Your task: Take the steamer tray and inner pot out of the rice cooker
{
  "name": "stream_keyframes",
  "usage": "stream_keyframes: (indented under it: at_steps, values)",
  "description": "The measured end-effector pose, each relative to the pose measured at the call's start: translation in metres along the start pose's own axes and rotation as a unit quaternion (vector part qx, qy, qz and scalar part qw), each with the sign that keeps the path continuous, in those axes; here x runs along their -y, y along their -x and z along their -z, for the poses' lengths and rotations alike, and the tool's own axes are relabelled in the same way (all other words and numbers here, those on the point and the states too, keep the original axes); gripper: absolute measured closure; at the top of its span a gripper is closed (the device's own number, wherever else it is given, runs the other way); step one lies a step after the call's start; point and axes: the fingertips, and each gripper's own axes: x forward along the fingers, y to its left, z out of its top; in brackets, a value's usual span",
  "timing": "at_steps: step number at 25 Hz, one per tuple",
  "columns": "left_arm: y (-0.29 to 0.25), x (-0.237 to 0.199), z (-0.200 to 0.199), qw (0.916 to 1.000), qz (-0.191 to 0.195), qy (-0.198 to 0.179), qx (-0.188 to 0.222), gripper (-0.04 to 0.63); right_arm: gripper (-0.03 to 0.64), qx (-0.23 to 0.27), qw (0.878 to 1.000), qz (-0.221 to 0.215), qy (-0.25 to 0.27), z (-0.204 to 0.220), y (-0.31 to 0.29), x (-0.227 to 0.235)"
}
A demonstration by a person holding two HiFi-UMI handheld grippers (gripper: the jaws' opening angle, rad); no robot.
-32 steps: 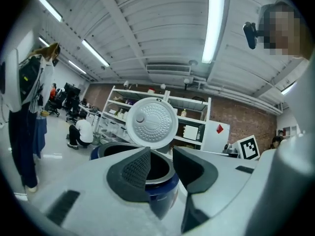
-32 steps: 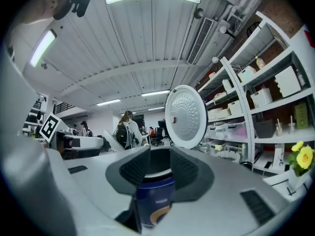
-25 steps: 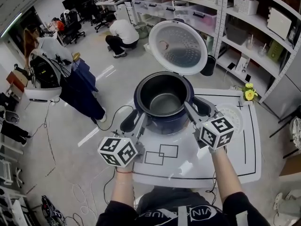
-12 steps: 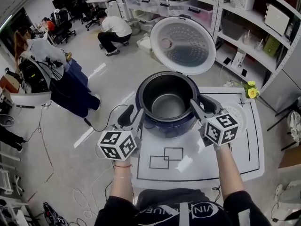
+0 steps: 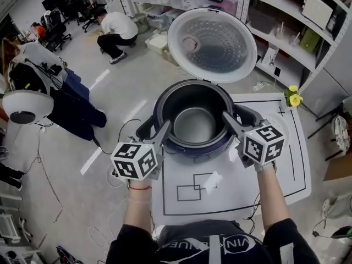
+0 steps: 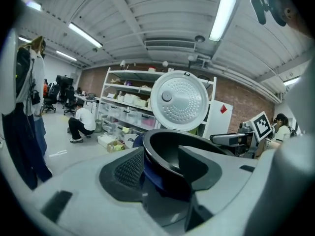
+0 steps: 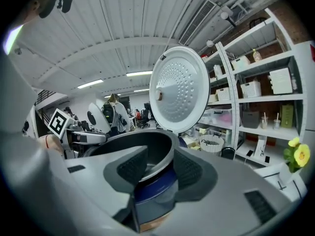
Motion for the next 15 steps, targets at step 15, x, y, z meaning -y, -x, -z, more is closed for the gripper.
stream_keyframes:
  at_steps: [15]
  values:
    - [-0.027,0.000,-0.006,0.9995,0.019,0.002,-0.024,0.396,0.466,-0.029,0.998,0.031,-0.049,0.005,-0.010,0.022]
